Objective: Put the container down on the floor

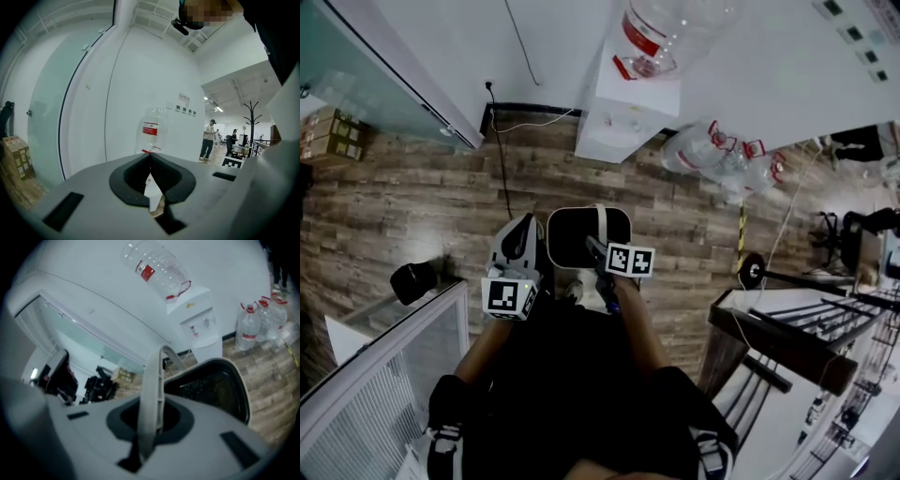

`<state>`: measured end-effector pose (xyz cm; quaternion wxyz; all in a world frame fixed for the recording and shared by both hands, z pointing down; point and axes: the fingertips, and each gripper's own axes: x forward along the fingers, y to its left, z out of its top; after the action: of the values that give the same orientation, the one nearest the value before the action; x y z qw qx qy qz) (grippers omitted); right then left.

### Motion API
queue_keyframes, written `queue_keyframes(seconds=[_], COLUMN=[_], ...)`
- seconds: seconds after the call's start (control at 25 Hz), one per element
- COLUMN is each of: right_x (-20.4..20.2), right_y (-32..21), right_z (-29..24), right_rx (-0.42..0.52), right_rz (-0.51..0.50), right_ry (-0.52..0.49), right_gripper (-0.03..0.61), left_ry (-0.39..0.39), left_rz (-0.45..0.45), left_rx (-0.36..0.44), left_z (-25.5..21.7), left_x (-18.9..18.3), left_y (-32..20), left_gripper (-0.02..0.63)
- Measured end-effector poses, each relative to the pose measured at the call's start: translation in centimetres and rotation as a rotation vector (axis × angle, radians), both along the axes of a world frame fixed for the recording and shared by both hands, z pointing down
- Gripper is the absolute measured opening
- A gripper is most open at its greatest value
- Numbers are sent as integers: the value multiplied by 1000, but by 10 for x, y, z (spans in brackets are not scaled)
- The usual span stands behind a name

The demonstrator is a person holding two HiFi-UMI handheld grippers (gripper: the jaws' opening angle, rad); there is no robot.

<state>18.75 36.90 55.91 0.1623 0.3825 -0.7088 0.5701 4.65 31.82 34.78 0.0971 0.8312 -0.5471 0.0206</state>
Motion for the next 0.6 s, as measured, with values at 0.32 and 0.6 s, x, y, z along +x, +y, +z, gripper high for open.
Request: queue_keyframes(seconds=[0.32,0.6], right_x=[-47,-78], right_y=[-59,-98], right_z=[-11,-27], right_rx=[11,25], right_rz=[-11,-31], right_ry=[10,31], right_gripper=[40,40], left_ry=[28,61], left_rz=[-1,-13], left_rx=[5,22], left_z=[-8,-16], left_x=[-50,-87], left_y=[-56,-89], left_gripper=[28,28])
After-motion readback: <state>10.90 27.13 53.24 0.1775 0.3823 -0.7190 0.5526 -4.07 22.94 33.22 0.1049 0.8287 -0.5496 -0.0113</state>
